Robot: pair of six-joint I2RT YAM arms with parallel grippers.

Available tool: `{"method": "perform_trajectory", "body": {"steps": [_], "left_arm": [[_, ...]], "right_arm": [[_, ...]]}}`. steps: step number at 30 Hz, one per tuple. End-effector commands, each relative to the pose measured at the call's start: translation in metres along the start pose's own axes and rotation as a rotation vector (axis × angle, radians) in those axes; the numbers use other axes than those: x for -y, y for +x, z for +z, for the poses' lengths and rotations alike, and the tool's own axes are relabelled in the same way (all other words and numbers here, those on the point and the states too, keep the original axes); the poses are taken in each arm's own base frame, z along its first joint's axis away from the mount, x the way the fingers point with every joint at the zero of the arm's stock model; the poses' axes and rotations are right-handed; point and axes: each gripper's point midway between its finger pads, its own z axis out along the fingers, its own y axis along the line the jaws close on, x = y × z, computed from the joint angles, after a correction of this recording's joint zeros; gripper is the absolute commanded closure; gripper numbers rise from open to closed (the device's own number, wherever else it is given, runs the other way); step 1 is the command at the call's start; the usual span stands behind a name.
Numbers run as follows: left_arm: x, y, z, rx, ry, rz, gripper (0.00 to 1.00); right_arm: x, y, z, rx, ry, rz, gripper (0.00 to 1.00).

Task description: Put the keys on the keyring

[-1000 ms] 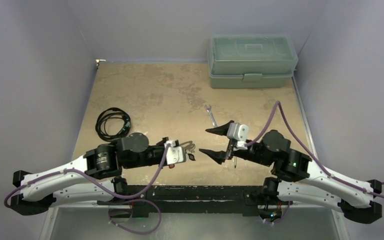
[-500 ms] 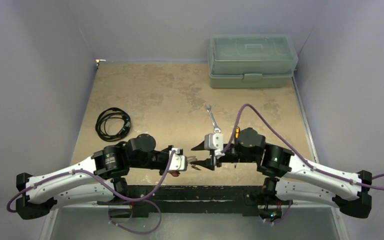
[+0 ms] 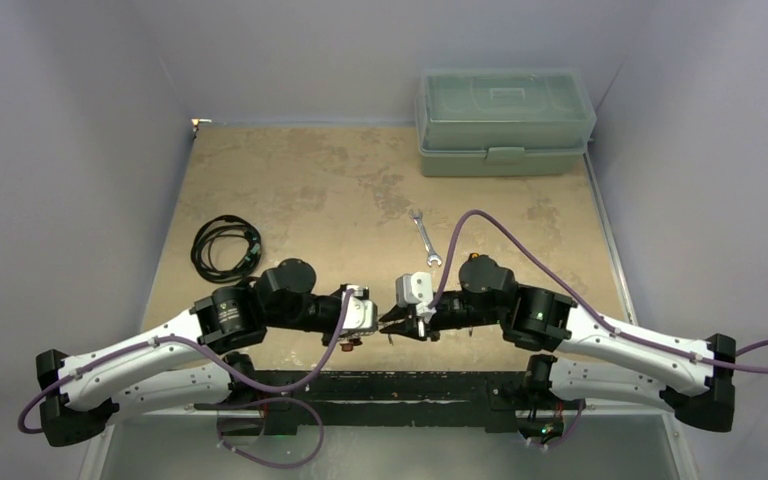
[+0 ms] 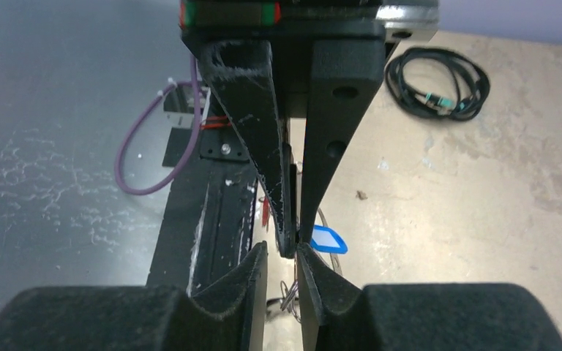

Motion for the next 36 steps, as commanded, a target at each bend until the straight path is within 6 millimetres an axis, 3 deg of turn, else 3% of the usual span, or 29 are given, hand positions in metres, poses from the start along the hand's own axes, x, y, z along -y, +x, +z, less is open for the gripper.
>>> {"method": "perform_trajectory", "body": {"steps": [1,5,13,16,27,36], "left_arm": [[0.001,-0.017,0.002,0.077,0.026,0.002,1.00],[0.001,-0.017,0.003,0.078,0.031,-0.002,1.00],[0.002,-0.017,0.003,0.084,0.040,-0.009,1.00],[0.002,-0.018,0.002,0.089,0.042,-0.006,1.00],[0.002,-0.018,0.002,0.090,0.038,-0.012,1.00],[0.002,-0.019,0.001,0.093,0.035,-0.013,1.00]], "right_arm": [[-0.003,-0.009,0.004,-0.006,-0.033,0.011,0.77],[0.002,-0.004,0.006,-0.024,-0.006,0.017,0.75],[0.010,-0.002,0.006,-0.034,0.039,0.014,0.60],[0.013,-0.002,0.006,-0.039,0.055,0.013,0.60],[0.015,0.004,0.007,-0.062,0.069,0.024,0.80],[0.015,0.007,0.008,-0.081,0.066,0.036,0.78]]}}
